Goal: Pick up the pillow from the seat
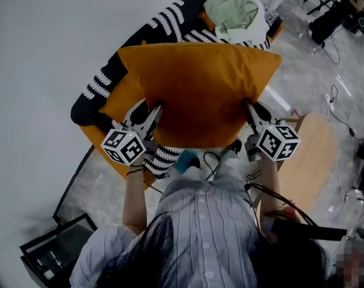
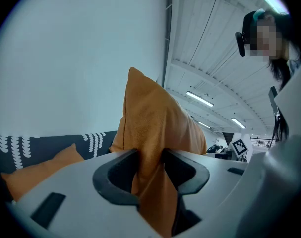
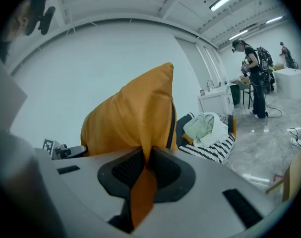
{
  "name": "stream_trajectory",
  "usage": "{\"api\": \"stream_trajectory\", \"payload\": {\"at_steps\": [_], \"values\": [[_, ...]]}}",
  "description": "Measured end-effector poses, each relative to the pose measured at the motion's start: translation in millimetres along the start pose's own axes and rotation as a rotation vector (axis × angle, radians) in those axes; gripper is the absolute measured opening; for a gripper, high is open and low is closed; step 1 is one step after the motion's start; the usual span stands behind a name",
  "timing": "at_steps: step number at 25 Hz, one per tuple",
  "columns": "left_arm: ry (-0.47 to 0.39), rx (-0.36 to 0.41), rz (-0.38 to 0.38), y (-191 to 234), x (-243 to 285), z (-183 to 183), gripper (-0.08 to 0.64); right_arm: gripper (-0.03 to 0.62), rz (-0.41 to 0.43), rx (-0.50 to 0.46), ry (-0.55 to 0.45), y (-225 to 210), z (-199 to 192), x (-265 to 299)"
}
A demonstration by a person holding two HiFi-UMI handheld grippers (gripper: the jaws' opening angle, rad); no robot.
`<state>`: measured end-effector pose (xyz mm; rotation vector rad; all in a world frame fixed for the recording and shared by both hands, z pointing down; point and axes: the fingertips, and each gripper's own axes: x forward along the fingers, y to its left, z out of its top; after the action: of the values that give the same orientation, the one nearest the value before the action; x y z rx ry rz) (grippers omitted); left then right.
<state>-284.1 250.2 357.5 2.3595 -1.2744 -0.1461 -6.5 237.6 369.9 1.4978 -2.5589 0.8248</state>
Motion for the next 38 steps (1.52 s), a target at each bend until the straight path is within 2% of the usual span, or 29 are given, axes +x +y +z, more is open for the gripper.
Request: {"api": "stream_trajectory", "payload": {"at_steps": [7, 15, 26, 38], "values": [[0.0, -0.022, -0.049, -10.9, -26.5, -12.2, 0.176, 0.058, -0.056, 0.02, -0.009, 18.5, -26.1, -36.3], [0.029, -0.025, -0.084, -36.1, -43.2, -27.8, 0.175, 0.058, -0.092, 0.029, -0.017, 20.7, -38.8, -72.1], [0.02, 0.012, -0.063, -89.1, -68.8, -40.6, 0.175, 0.058, -0.075, 0.042, -0.032, 17.2, -52.9, -129.1], [0.025, 0.012, -0.016, -166.4, -119.7, -88.7, 0.175, 0.058, -0.036, 0.029, -0.026, 10.3, -82.2, -216.3]]}}
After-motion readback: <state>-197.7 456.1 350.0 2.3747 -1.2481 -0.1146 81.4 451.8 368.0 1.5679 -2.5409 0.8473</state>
